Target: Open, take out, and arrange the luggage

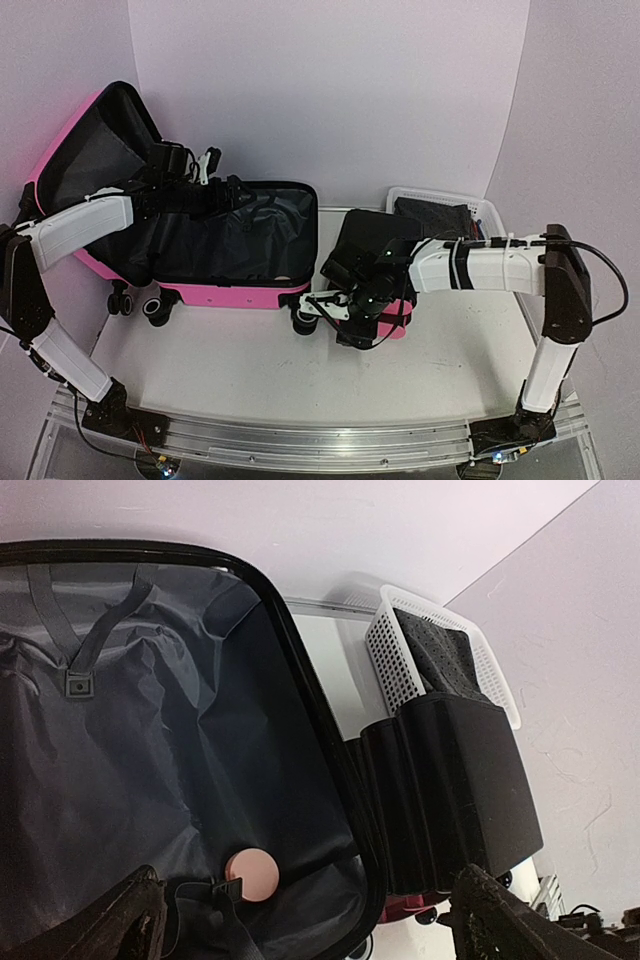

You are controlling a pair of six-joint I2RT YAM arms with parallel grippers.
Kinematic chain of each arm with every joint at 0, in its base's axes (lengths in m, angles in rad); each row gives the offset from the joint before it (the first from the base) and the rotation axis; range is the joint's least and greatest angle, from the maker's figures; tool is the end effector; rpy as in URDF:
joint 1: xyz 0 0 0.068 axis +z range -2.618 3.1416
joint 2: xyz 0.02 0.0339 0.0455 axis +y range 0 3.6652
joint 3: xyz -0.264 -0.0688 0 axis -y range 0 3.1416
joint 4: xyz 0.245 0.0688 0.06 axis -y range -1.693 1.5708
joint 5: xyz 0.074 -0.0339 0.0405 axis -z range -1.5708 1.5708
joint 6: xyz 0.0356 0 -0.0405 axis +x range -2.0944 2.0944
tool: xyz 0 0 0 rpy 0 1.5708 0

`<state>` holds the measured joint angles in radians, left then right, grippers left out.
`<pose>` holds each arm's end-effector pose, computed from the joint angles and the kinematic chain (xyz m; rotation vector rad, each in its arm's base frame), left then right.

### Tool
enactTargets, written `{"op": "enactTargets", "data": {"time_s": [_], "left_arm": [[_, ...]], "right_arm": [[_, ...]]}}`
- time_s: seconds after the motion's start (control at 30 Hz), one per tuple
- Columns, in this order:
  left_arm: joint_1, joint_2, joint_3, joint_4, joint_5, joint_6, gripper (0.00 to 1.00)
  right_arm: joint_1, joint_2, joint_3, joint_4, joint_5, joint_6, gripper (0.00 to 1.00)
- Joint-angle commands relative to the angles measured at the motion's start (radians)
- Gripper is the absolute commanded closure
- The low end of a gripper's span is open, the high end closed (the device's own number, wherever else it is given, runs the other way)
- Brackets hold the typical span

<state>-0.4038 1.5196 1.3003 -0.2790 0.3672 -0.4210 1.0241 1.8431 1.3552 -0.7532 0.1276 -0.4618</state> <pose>0.3195 -0.1504 0.3312 0.2178 2.1427 -0.8742 0.1967 0.3145 0.2025 -1.8653 2.0746 -0.0425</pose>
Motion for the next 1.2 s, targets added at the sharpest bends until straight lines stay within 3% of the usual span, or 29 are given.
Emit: {"op": "enactTargets", "data": {"time_s": [0.0,0.17,0.33,0.63,0.9,1.07,1.17], "left_arm": [[0.006,-0.036,0.001,0.047,0.002,0.009,0.01],[0.006,-0.042,-0.005,0.046,-0.003,0.010,0.01],[0.008,-0.042,-0.015,0.046,-0.005,0.012,0.00],[0.012,-0.040,-0.011,0.044,-0.004,0.018,0.01],[0.014,-0.024,-0.002,0.043,0.006,0.018,0.01],[0.015,-0.012,0.002,0.042,0.012,0.017,0.01],[0.016,0.006,0.012,0.038,0.018,0.029,0.01]], "right_arm": [[0.000,0.066,0.064,0.029,0.111,0.018,0.22],[0.000,0.130,0.087,0.051,0.263,0.011,0.21],[-0.001,0.161,0.077,0.052,0.257,0.003,0.20],[-0.001,0.163,0.062,0.033,0.126,0.036,0.26],[-0.001,0.118,0.074,-0.073,-0.181,0.057,0.34],[0.000,0.058,0.062,-0.086,-0.260,0.097,0.34],[-0.001,0.017,0.078,-0.085,-0.212,0.131,0.26]]}}
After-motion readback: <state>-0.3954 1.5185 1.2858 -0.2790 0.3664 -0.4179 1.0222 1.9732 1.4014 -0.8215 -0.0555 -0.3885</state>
